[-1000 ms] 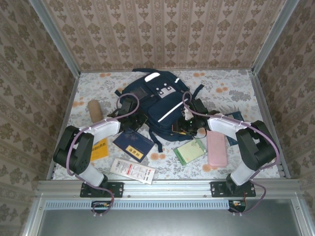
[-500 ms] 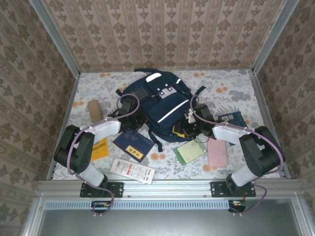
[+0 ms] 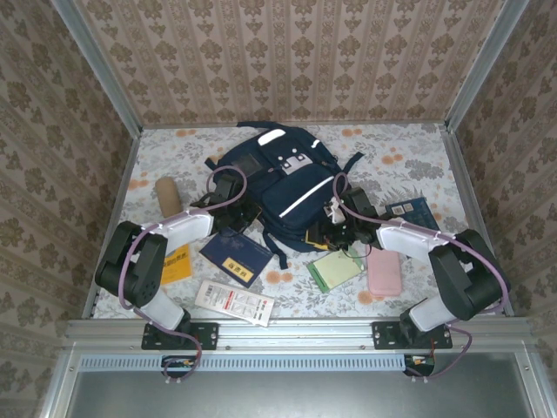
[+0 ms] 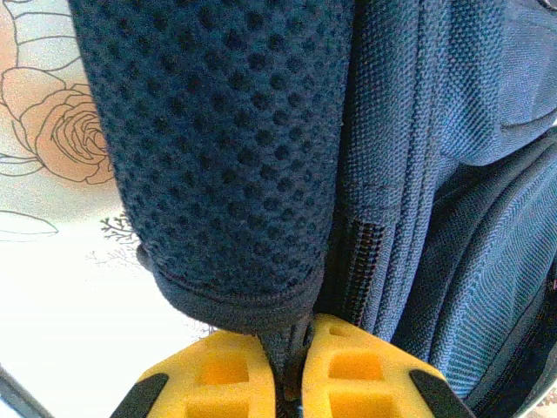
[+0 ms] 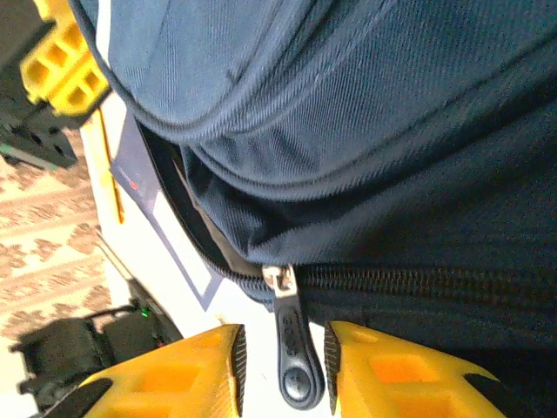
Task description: Pack the student bag
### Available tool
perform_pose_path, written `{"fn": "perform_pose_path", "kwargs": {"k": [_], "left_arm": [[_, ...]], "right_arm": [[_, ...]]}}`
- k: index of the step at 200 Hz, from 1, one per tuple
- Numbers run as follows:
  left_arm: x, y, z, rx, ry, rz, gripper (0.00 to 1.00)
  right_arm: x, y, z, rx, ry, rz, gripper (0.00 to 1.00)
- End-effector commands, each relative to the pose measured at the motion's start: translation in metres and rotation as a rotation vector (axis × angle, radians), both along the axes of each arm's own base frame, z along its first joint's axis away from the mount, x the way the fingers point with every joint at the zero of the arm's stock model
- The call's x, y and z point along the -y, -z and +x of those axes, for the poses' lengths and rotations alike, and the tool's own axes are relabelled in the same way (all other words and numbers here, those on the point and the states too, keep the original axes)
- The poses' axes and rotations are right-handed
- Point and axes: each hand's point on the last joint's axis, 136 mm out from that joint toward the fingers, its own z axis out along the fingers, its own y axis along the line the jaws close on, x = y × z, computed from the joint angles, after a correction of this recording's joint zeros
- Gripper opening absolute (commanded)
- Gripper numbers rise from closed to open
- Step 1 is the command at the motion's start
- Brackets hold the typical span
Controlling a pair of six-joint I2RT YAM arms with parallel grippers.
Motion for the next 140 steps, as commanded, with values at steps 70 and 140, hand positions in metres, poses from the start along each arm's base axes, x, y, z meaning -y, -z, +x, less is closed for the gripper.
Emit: {"fn": "perform_pose_path", "kwargs": {"k": [70, 140], "left_arm": [[0.002, -0.005, 0.005, 0.021, 0.013, 0.012, 0.00], [0.001, -0.003, 0.002, 0.019, 0.014, 0.018, 0.00]], "right_arm": [[0.002, 0.010, -0.001, 0.062, -0.103, -0.200, 0.33], [-0.012, -0.008, 0.019, 0.073, -0.046, -0.078, 0.17]]}}
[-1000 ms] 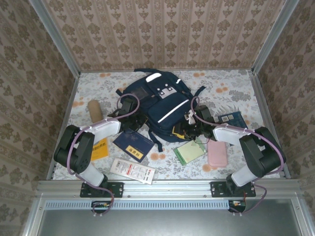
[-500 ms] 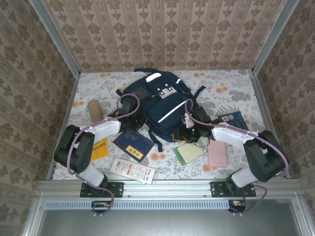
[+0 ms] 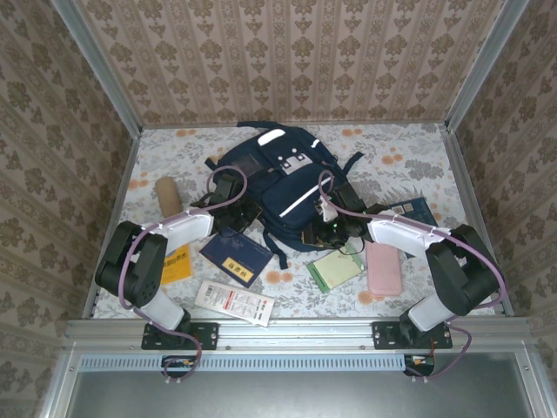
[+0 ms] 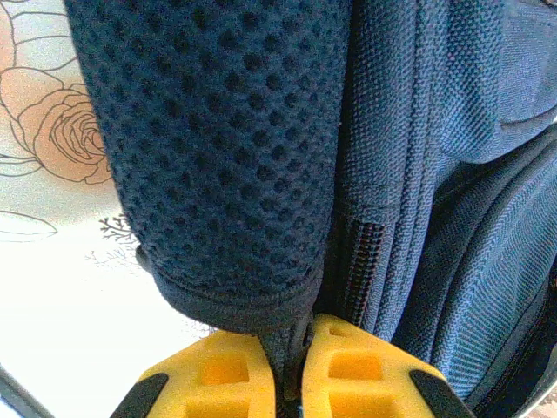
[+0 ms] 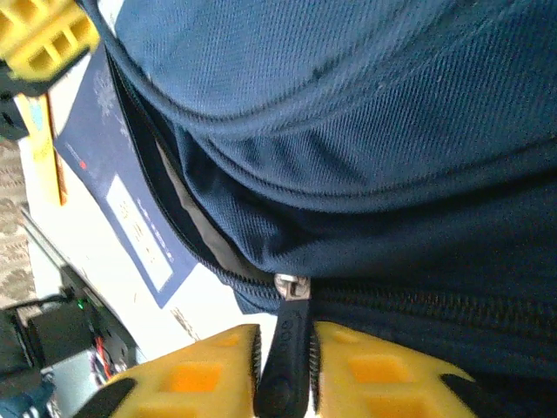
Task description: Pack the student bag
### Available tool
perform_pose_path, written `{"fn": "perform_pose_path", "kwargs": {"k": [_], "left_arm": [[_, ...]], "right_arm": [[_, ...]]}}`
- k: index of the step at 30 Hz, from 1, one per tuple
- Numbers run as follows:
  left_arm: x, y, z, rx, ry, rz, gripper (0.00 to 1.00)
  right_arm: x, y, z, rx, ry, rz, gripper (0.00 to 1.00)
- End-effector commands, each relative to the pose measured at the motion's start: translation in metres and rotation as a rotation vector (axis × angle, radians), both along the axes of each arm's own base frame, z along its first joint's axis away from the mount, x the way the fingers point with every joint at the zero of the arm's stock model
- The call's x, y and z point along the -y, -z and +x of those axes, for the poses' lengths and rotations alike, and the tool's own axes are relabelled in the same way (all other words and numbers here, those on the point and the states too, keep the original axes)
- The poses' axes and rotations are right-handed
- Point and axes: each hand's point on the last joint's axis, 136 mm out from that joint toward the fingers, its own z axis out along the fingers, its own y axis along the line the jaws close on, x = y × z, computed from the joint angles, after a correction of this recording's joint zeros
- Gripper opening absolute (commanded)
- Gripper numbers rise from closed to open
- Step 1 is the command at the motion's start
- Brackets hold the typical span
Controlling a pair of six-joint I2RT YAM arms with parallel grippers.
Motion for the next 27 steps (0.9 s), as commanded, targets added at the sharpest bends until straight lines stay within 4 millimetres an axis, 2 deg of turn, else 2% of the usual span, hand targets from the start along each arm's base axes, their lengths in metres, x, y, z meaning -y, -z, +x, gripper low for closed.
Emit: {"fn": "perform_pose_path", "kwargs": {"k": [1, 4, 7, 11, 16, 23, 27], "left_arm": [[0.001, -0.003, 0.003, 0.017, 0.009, 0.014, 0.00], [0.000, -0.003, 0.002, 0.017, 0.010, 0.016, 0.00], [-0.002, -0.003, 0.003, 0.015, 0.004, 0.017, 0.00], [-0.010, -0.007, 0.005, 0.018, -0.014, 0.021, 0.00], [-0.022, -0.010, 0.006, 0.018, -0.043, 0.040, 0.00], [-0.027, -0.016, 0.008, 0.029, -0.044, 0.062, 0.00], [-0.028, -0.018, 0.009, 0.033, -0.044, 0.069, 0.00]], "right_arm": [[-0.004, -0.006, 0.012, 0.003, 0.032, 0.055, 0.16], [0.000, -0.005, 0.011, -0.006, 0.043, 0.073, 0.10], [0.007, -0.006, 0.011, -0.021, 0.064, 0.103, 0.00], [0.023, -0.002, 0.006, -0.029, 0.074, 0.080, 0.00], [0.046, 0.001, -0.002, 0.001, 0.058, -0.057, 0.00], [0.084, -0.017, 0.004, 0.110, 0.125, -0.147, 0.00], [0.111, -0.024, 0.016, 0.162, 0.224, -0.227, 0.00]]}}
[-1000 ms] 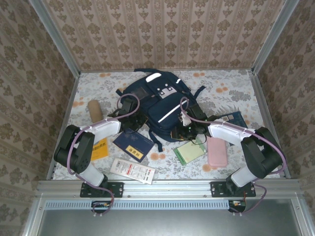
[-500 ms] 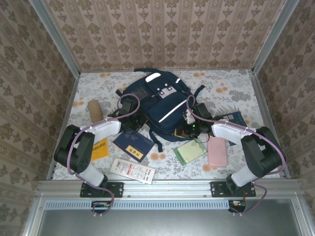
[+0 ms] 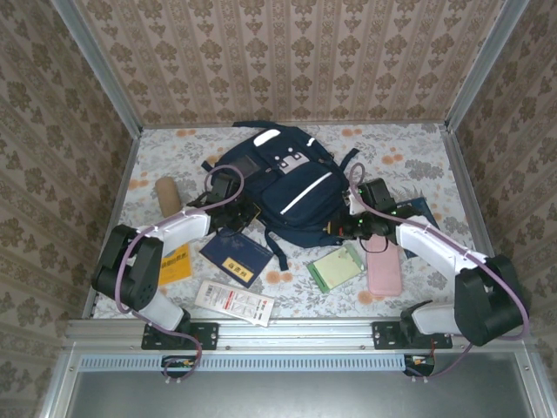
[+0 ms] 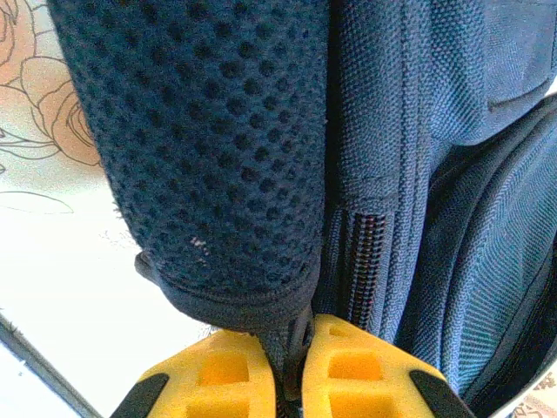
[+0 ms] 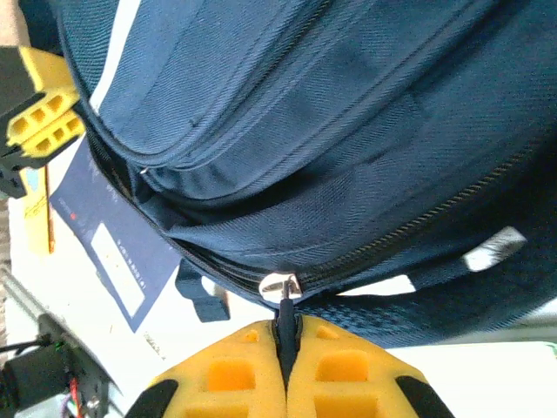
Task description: Pack the student bag
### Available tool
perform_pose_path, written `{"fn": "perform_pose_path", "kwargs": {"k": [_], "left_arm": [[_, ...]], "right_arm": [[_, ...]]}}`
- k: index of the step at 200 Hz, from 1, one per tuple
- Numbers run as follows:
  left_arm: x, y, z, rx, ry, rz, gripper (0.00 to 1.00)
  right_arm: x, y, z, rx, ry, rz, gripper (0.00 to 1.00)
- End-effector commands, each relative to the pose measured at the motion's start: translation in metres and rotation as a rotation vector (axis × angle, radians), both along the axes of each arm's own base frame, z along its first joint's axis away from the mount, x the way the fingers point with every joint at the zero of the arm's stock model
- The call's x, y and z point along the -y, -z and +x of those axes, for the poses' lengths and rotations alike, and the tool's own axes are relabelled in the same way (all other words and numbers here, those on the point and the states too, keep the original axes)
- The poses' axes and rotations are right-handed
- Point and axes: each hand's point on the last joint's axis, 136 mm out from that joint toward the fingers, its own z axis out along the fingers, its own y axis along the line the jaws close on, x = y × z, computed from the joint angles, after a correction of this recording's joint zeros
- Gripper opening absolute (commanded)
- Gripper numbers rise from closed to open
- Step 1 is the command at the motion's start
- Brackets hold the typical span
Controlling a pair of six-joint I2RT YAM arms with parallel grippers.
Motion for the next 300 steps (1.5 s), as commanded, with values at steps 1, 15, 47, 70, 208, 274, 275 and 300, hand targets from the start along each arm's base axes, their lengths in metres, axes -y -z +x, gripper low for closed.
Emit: {"fn": "perform_pose_path", "kwargs": {"k": [1, 15, 47, 70, 208, 274, 275, 300], "left_arm": [[-0.032, -0.012, 0.018, 0.048, -0.084, 0.077, 0.00], [-0.032, -0.014, 0.019, 0.052, -0.080, 0.082, 0.00], [-0.027, -0.035, 0.029, 0.086, -0.021, 0.104, 0.00], [-0.007, -0.063, 0.048, 0.122, 0.104, 0.119, 0.00], [0.047, -0.081, -0.014, -0.021, 0.371, -0.068, 0.64], [0.090, -0.048, -0.018, -0.095, 0.398, -0.070, 0.63], [0.090, -0.048, -0.017, -0.095, 0.398, -0.069, 0.63], [0.096, -0.035, -0.008, -0.094, 0.387, -0.062, 0.56]], "right_arm": [[0.040, 0.003, 0.004, 0.030, 0.110, -0.152, 0.00], [0.051, -0.003, 0.012, 0.072, 0.161, -0.186, 0.00], [0.042, -0.029, 0.021, 0.164, 0.139, -0.131, 0.00], [0.004, -0.065, 0.010, 0.234, 0.016, -0.003, 0.00], [-0.093, -0.071, 0.021, 0.218, -0.078, 0.174, 0.00], [-0.095, -0.052, 0.010, 0.202, -0.110, 0.179, 0.00], [-0.095, -0.052, 0.010, 0.202, -0.110, 0.180, 0.00], [-0.097, -0.047, 0.006, 0.195, -0.126, 0.174, 0.00]]}}
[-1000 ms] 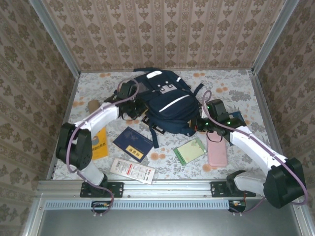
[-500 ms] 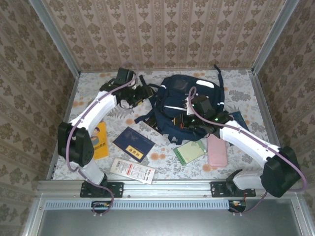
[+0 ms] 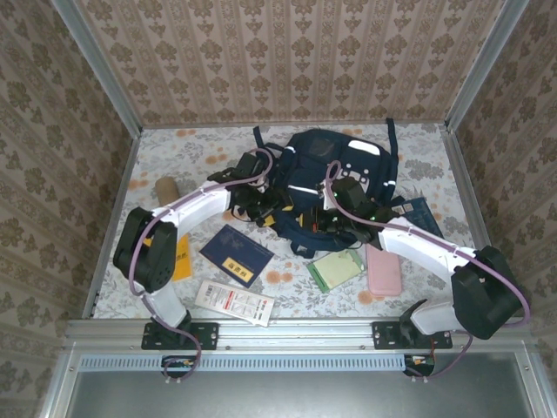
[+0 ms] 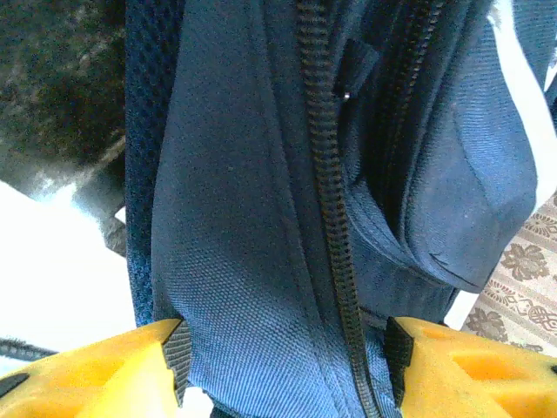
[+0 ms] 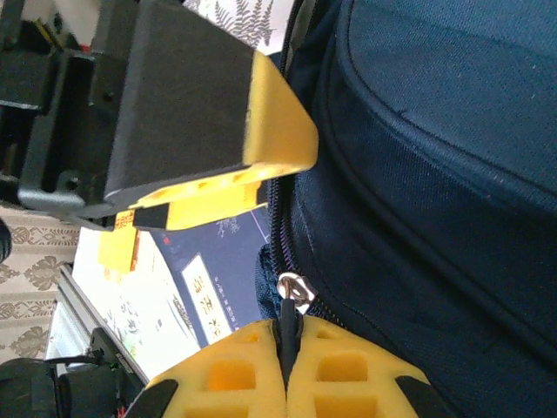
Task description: Pack the student bag
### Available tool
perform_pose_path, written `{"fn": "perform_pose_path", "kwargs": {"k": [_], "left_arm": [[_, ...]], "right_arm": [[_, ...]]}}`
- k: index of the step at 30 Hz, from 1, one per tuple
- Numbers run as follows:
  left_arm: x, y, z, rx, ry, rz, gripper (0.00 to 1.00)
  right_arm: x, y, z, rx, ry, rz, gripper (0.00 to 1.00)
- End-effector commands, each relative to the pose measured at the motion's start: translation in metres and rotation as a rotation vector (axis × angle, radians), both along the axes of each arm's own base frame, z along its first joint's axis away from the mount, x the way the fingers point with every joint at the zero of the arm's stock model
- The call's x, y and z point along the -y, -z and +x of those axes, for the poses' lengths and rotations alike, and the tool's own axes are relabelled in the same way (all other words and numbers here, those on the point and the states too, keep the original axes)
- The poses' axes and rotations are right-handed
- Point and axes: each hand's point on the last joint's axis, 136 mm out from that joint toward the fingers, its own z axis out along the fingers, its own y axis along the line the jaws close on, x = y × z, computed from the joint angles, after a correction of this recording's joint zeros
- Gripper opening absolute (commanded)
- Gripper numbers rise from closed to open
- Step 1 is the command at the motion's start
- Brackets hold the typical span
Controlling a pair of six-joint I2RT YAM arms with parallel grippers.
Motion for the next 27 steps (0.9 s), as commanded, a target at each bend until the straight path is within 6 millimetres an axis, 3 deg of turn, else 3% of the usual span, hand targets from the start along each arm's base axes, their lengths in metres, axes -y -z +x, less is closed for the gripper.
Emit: {"fn": "perform_pose_path", "kwargs": {"k": [1, 2, 7, 8, 15, 19, 27], "left_arm": [[0.014, -0.001, 0.020, 0.041, -0.027, -0.030, 0.56], [0.016, 0.002, 0.023, 0.045, -0.027, -0.031, 0.51], [0.006, 0.013, 0.035, 0.046, -0.076, -0.019, 0.03], [0.001, 0.014, 0.038, 0.048, -0.097, -0.012, 0.00], [-0.035, 0.008, 0.052, 0.062, -0.219, 0.006, 0.00], [-0.050, 0.003, 0.056, 0.071, -0.265, 0.003, 0.00], [-0.074, -0.011, 0.061, 0.086, -0.306, -0.016, 0.00]], "right_arm": [[-0.010, -0.009, -0.003, 0.035, -0.038, 0.039, 0.00], [-0.009, -0.006, -0.003, 0.032, -0.040, 0.029, 0.00], [0.006, 0.011, -0.009, 0.026, -0.004, -0.082, 0.00], [0.012, 0.015, -0.011, 0.028, 0.012, -0.102, 0.00], [0.062, 0.040, -0.028, 0.042, 0.150, -0.249, 0.00], [0.091, 0.043, -0.035, 0.067, 0.229, -0.324, 0.00], [0.171, 0.044, -0.019, 0.057, 0.495, -0.424, 0.00]]}}
